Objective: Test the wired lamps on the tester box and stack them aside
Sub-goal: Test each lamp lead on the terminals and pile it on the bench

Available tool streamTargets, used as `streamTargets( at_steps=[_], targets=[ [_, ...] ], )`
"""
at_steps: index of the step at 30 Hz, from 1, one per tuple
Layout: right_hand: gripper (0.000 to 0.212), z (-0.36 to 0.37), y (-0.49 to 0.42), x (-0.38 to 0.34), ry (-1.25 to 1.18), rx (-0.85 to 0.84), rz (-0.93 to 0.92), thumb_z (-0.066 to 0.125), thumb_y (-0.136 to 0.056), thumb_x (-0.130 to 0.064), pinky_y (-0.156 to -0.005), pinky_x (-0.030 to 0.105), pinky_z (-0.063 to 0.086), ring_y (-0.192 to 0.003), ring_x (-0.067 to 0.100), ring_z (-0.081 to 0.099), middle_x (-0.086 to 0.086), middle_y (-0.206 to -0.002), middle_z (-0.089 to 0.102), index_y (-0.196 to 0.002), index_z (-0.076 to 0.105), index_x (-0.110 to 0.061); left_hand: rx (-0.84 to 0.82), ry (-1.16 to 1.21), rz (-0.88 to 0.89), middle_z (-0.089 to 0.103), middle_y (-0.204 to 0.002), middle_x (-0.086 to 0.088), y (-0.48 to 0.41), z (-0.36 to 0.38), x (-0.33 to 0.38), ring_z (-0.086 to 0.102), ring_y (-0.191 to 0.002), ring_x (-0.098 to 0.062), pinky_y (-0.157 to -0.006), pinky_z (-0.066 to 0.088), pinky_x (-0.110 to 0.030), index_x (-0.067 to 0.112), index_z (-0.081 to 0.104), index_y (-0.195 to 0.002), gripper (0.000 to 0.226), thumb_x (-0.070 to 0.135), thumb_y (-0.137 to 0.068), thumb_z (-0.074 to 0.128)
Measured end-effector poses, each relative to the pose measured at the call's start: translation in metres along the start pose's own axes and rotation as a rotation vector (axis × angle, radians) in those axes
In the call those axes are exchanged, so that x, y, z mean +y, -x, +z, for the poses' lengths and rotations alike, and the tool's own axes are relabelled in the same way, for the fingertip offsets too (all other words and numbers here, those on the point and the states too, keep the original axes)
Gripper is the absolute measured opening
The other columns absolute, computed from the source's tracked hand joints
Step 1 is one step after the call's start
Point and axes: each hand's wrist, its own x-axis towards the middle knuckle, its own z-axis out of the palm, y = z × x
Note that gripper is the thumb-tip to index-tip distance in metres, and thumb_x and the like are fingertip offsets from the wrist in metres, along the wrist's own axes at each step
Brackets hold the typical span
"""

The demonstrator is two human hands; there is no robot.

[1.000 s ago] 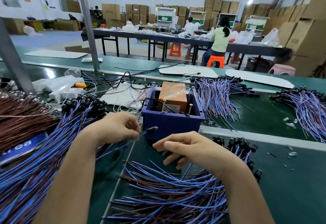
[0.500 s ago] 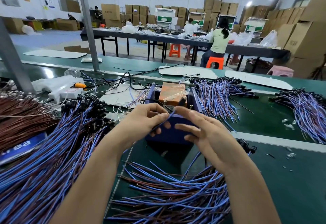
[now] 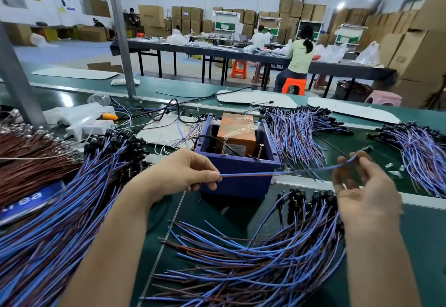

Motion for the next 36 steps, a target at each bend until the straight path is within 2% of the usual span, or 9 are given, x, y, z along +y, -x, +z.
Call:
streamTargets(
  at_steps=[5, 8, 11, 14, 16, 18, 22, 29, 36],
  targets=[
    [0.03, -0.014, -0.017, 0.002, 0.369, 0.115, -0.266, 0.051, -0.088, 0.01, -0.052, 0.013, 0.039, -0.06, 0.007, 0.053, -0.002, -0.084, 0.061, -0.087, 0.064, -0.017, 0.089, -0.011, -0.046, 0.071, -0.067, 0.0, 0.003, -0.009, -0.005, 0.049, -0.051, -0.005, -0.047, 0.039, -0.012, 0.011, 0.072, -0.078, 0.007, 0.015, -0.083, 0.071],
    [0.032, -0.019, -0.022, 0.003, 0.683, 0.051, -0.378, 0.054, -0.088, 0.008, -0.062, 0.016, 0.046, -0.065, 0.006, 0.056, 0.002, -0.096, 0.065, -0.097, 0.066, -0.021, 0.112, 0.082, -0.028, 0.07, -0.067, -0.001, 0.006, -0.014, -0.004, 0.051, -0.052, -0.006, -0.048, 0.041, -0.013, 0.011, 0.072, -0.076, 0.006, 0.013, -0.082, 0.072],
    [0.023, -0.021, -0.021, 0.009, 1.183, -0.111, -0.348, 0.063, -0.088, -0.008, -0.077, 0.034, 0.049, -0.079, 0.019, 0.058, 0.006, -0.102, 0.067, -0.1, 0.068, -0.027, 0.084, 0.219, 0.012, 0.07, -0.069, -0.001, 0.008, -0.013, 0.001, 0.055, -0.055, -0.006, -0.051, 0.043, -0.014, 0.015, 0.073, -0.075, 0.005, 0.015, -0.08, 0.072],
    [0.019, -0.012, -0.01, 0.016, 1.529, -0.245, -0.268, 0.063, -0.089, -0.022, -0.065, 0.027, 0.037, -0.074, 0.02, 0.052, 0.009, -0.093, 0.06, -0.107, 0.071, -0.022, 0.037, 0.321, 0.055, 0.072, -0.074, -0.002, 0.008, -0.006, 0.008, 0.059, -0.058, -0.004, -0.053, 0.045, -0.012, 0.02, 0.075, -0.075, 0.003, 0.019, -0.073, 0.074],
    [0.017, -0.001, 0.002, 0.02, 1.526, -0.285, -0.341, 0.064, -0.089, -0.024, -0.066, 0.024, 0.038, -0.071, 0.015, 0.052, 0.007, -0.095, 0.066, -0.104, 0.071, -0.022, 0.038, 0.353, 0.085, 0.072, -0.074, -0.001, 0.005, 0.001, 0.012, 0.06, -0.059, -0.003, -0.052, 0.046, -0.011, 0.02, 0.076, -0.075, 0.007, 0.022, -0.069, 0.074],
    [0.012, 0.012, 0.017, 0.024, 1.309, -0.426, -0.386, 0.068, -0.087, -0.022, -0.063, 0.016, 0.043, -0.069, 0.003, 0.061, -0.006, -0.091, 0.071, -0.097, 0.072, -0.026, 0.071, 0.355, 0.102, 0.072, -0.073, 0.001, 0.001, 0.011, 0.015, 0.059, -0.058, -0.002, -0.052, 0.047, -0.012, 0.02, 0.076, -0.075, 0.004, 0.017, -0.075, 0.073],
    [0.02, 0.033, 0.049, 0.049, 0.967, -0.745, -0.189, 0.071, -0.082, -0.007, -0.059, 0.019, 0.055, -0.071, 0.003, 0.069, -0.006, -0.08, 0.073, -0.086, 0.068, -0.026, 0.155, 0.435, 0.111, 0.069, -0.064, 0.005, -0.009, 0.033, 0.02, 0.059, -0.054, -0.001, -0.052, 0.049, -0.013, 0.019, 0.073, -0.071, 0.015, 0.008, -0.081, 0.07],
    [0.021, 0.032, 0.047, 0.071, 0.862, -0.614, -0.187, 0.067, -0.086, -0.002, -0.044, 0.02, 0.05, -0.049, 0.012, 0.066, 0.001, -0.058, 0.068, -0.073, 0.061, -0.017, 0.211, 0.55, -0.011, 0.07, -0.062, 0.004, -0.016, 0.05, 0.017, 0.063, -0.054, -0.001, -0.053, 0.052, -0.014, 0.014, 0.066, -0.08, 0.007, 0.012, -0.087, 0.065],
    [0.026, 0.02, 0.028, 0.071, 1.017, -0.479, -0.145, 0.056, -0.094, -0.003, -0.04, 0.025, 0.051, -0.04, 0.021, 0.063, 0.011, -0.056, 0.064, -0.069, 0.063, -0.007, 0.279, 0.521, -0.152, 0.07, -0.063, 0.004, -0.024, 0.054, 0.005, 0.059, -0.047, 0.0, -0.049, 0.051, -0.014, 0.012, 0.064, -0.081, 0.019, 0.015, -0.097, 0.053]
  ],
)
